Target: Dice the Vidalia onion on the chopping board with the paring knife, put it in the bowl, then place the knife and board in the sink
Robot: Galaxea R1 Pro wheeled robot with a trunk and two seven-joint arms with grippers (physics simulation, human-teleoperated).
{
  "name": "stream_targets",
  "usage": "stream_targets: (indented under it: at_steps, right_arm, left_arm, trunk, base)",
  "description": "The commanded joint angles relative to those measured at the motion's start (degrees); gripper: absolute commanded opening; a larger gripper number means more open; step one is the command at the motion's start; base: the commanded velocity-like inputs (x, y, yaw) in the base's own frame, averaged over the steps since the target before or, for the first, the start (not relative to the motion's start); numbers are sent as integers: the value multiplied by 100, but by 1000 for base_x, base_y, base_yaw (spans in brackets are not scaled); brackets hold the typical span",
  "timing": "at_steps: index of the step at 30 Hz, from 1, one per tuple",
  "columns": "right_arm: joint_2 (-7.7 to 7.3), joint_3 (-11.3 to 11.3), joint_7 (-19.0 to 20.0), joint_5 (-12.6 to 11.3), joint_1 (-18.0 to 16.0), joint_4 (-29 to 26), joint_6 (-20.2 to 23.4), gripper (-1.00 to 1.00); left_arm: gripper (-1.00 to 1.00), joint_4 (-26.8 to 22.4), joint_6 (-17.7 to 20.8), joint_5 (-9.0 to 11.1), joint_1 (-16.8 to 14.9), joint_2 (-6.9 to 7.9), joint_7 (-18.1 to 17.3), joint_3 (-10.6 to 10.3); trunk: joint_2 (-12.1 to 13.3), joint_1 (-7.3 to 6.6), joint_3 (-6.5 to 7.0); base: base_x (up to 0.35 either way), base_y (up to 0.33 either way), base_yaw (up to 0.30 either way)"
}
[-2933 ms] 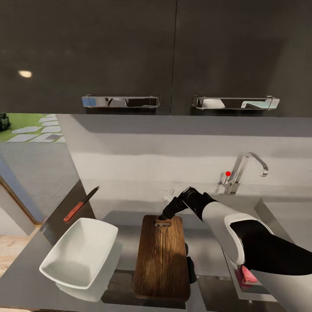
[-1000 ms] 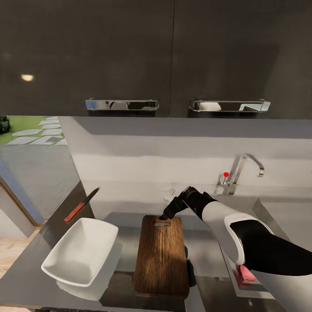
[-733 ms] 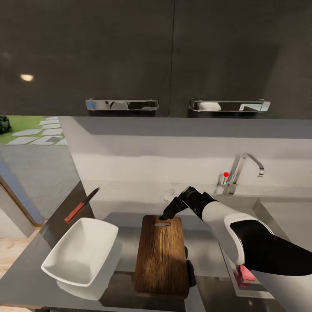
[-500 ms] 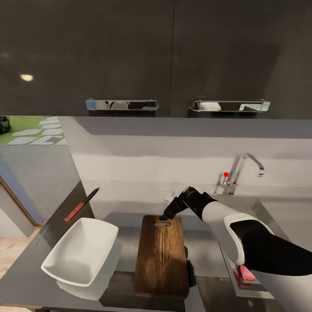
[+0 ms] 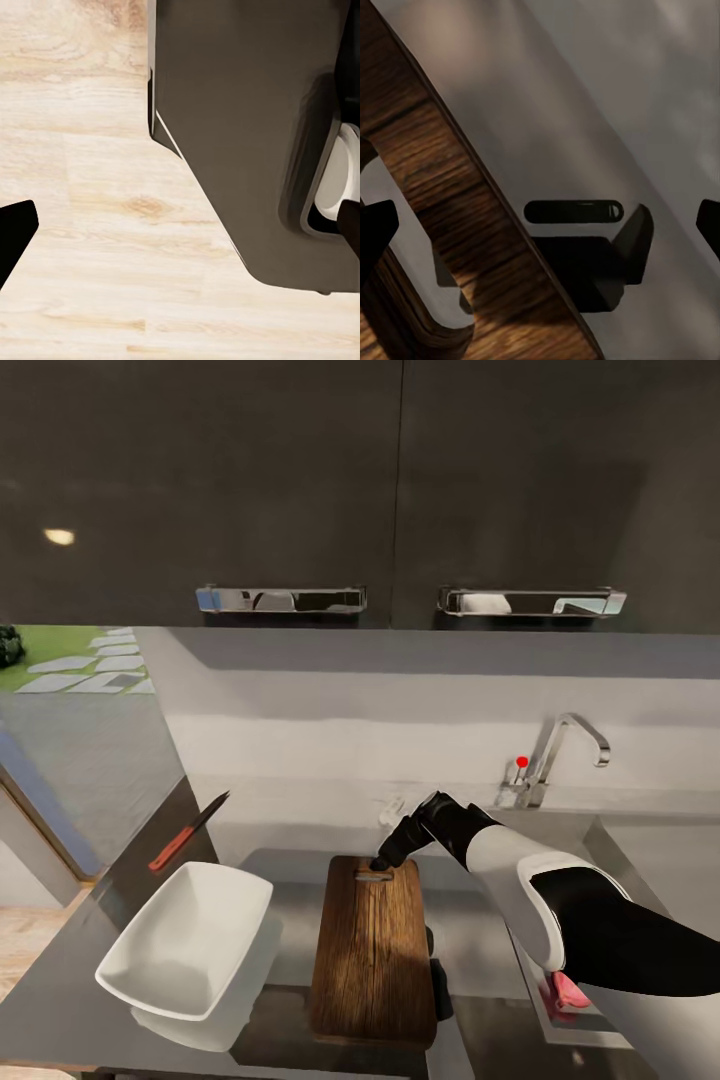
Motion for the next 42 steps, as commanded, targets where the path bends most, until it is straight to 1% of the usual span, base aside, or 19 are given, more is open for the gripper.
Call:
stream_targets:
  at_steps: [1,34,41,42]
  right_arm:
    - [0,44,22,-34,-2,-9,39,100]
    - [0,44,23,-38,-3,23,39,100]
    - [0,42,31,-38,1,21,36,100]
    - [0,42,33,-38,-1,21,31,-100]
  left_arm:
    - [100,14,-31,8,-4,2,-24,27]
    - [100,10,-31,4,-4,4,-24,27]
    - [100,10,-31,8,-4,9,-24,27]
    - [100,10,-31,9,-4,9,-25,27]
  trunk:
    - [-8,2,-12]
    - [-8,2,-172]
    - [-8,2,-181]
    - [-8,2,-181]
  base:
    - [0,0,0]
    - [0,0,0]
    - [0,0,0]
    - [0,0,0]
